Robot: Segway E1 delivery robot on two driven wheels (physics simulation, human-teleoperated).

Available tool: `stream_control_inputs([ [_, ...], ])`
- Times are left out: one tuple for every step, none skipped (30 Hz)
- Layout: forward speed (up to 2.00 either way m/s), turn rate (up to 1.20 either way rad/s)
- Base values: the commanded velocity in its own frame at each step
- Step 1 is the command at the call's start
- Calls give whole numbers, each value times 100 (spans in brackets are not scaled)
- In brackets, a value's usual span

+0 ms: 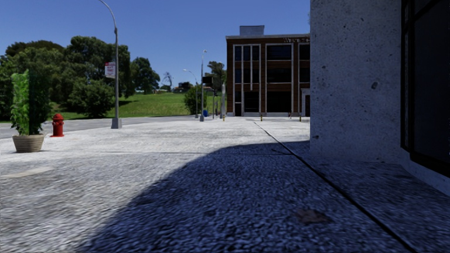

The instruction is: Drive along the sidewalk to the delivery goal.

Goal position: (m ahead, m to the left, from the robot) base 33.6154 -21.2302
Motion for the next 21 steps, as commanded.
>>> stream_control_inputs([
  [200,0],
  [200,0],
  [200,0],
  [200,0],
  [200,0],
  [200,0],
  [200,0],
  [200,0],
  [200,0],
  [200,0],
  [200,0],
  [200,0],
  [200,0],
  [200,0],
  [200,0],
  [200,-4],
  [200,-19],
  [200,-19],
  [200,-32],
  [200,-38],
  [200,-38],
])
